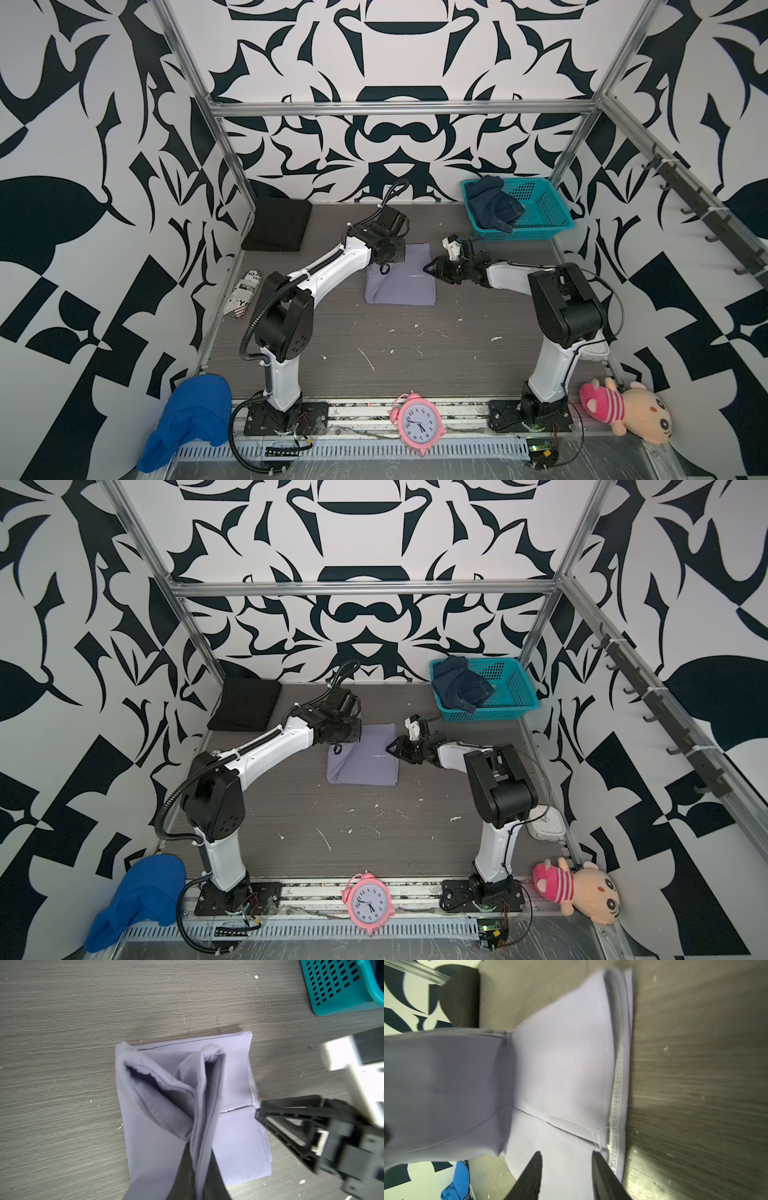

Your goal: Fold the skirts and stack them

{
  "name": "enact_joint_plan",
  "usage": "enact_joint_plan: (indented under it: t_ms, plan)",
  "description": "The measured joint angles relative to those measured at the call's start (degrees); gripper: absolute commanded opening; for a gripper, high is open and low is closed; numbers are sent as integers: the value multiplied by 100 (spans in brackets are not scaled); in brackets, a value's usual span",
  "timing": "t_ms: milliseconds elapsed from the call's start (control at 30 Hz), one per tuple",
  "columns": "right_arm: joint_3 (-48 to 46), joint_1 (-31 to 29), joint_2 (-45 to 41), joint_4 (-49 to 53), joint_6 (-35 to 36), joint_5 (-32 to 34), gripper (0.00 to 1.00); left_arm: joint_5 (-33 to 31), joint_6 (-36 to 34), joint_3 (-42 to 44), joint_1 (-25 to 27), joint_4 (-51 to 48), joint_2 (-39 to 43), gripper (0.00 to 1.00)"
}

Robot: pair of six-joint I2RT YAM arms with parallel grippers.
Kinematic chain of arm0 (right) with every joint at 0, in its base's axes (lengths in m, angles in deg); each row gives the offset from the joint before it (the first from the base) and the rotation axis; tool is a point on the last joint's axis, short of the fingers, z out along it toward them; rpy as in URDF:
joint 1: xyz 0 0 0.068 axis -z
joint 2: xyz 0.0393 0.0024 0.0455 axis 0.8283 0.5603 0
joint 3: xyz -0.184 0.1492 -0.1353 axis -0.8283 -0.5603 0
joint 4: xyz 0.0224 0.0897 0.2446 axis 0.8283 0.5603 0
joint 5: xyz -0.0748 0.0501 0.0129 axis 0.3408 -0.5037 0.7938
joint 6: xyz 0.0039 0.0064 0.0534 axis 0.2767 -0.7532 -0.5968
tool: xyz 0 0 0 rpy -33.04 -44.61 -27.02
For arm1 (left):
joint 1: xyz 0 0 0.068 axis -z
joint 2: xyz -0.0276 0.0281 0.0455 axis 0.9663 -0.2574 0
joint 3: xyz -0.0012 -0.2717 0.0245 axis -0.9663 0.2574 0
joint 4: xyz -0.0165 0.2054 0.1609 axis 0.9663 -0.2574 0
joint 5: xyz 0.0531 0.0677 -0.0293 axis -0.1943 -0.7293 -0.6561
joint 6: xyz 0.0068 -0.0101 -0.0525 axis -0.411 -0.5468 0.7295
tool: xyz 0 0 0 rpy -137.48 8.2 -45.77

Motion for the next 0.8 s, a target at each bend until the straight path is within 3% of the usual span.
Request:
enact_joint_plan:
  t_ms: [100,300,800]
  plan:
    - [-81,-9,254,-245,-17,-109,29,-2,0,0,0,11,0,0]
    - [-201,-24,275,-498,-72,-79,23,7,9,-2,0,17,0,0]
    - [-219,-24,289,-516,-79,7,17,70,612,-439,339,48,-461,0]
